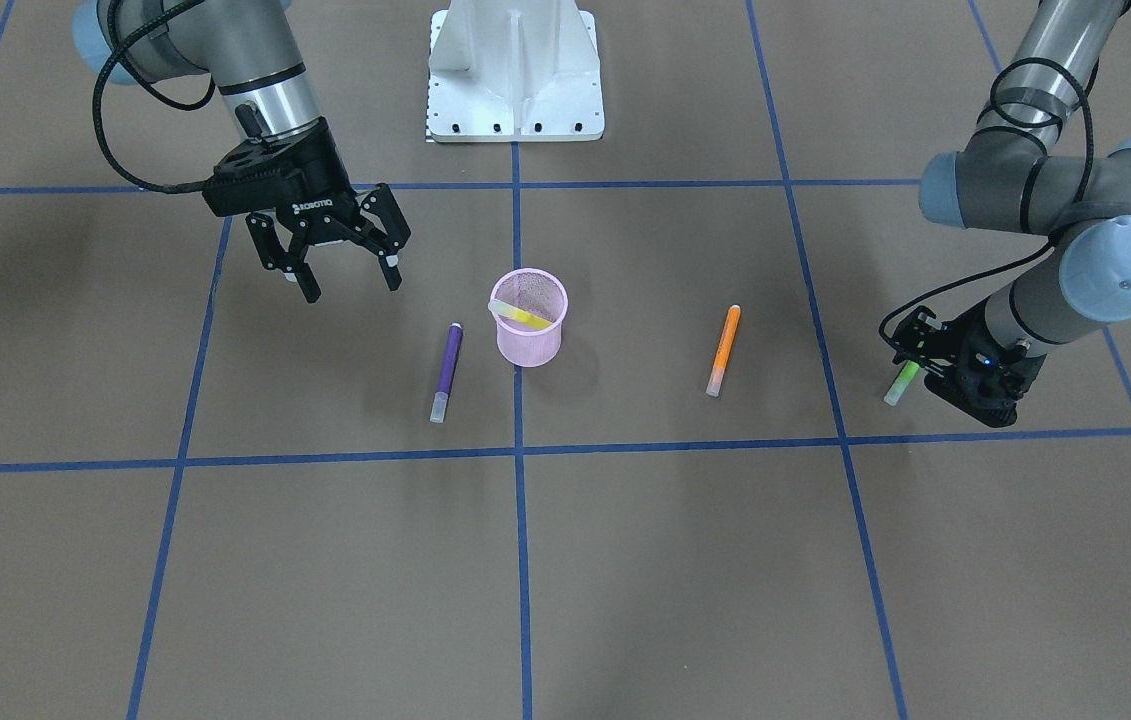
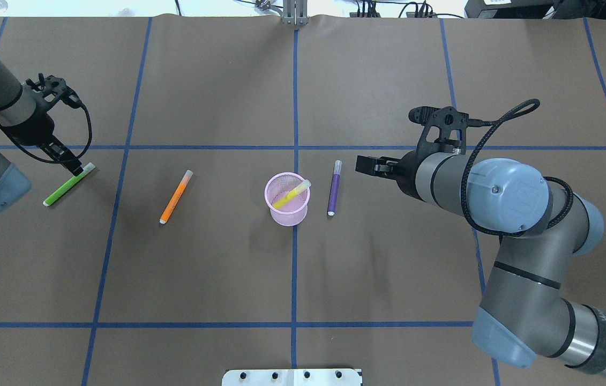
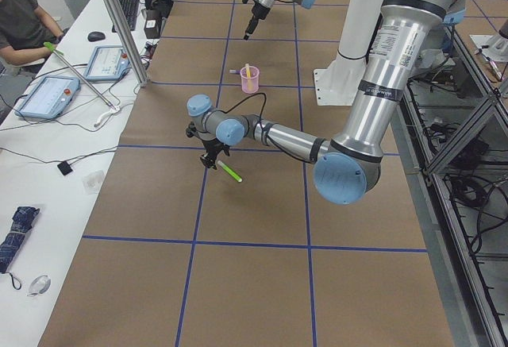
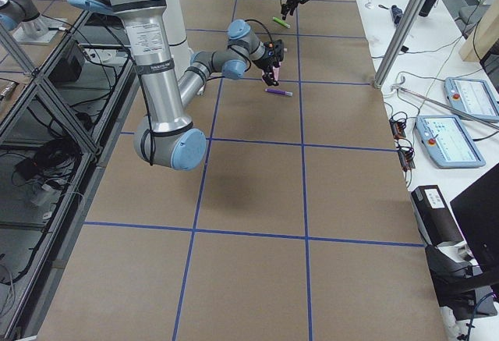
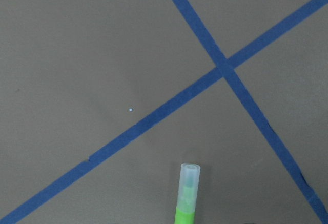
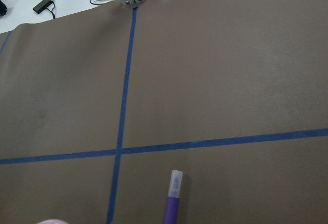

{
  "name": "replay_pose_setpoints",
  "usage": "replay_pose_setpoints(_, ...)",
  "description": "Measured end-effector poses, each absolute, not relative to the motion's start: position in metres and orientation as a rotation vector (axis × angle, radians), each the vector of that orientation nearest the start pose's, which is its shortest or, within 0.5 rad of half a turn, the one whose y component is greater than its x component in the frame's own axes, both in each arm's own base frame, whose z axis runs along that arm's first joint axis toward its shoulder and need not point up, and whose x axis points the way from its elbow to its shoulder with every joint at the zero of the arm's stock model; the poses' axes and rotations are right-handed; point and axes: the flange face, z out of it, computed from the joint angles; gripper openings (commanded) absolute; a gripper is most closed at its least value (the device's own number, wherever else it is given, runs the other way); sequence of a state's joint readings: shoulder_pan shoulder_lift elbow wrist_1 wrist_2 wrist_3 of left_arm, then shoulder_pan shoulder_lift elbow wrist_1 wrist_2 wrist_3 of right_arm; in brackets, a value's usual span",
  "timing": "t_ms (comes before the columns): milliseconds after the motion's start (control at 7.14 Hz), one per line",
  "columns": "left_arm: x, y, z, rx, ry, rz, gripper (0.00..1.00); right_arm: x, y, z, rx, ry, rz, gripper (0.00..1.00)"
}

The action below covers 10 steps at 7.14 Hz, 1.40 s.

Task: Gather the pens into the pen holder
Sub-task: 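Close the left gripper on the green marker while the right gripper withdraws, then lift the green marker with the left gripper and carry it over the cup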

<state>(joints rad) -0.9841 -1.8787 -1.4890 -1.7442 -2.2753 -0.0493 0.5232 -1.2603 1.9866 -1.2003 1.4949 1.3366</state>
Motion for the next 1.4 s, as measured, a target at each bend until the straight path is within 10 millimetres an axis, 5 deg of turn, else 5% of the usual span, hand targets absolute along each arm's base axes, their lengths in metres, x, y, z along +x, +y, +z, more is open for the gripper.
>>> replay_pose_setpoints(560,0.316,-0.554,0.514,0.155,0.745,0.691,0.71,-0.399,-0.412,0.271,0.443,-0.995,0.308,0.99)
replay_pose_setpoints(840,0.326,-0.548,0.519,0.157,0.710,0.706,0.47,-0.400,-0.412,0.272,0.444,-0.994,0.309,0.99)
replay_pose_setpoints(1120,0.329,-0.546,0.523,0.153,0.700,0.710,0.37,-0.400,-0.412,0.271,0.445,-0.995,0.309,0.99)
replay_pose_setpoints(1400,0.329,-0.546,0.526,0.146,0.696,0.709,0.00,-0.400,-0.412,0.271,0.446,-0.997,0.309,0.99)
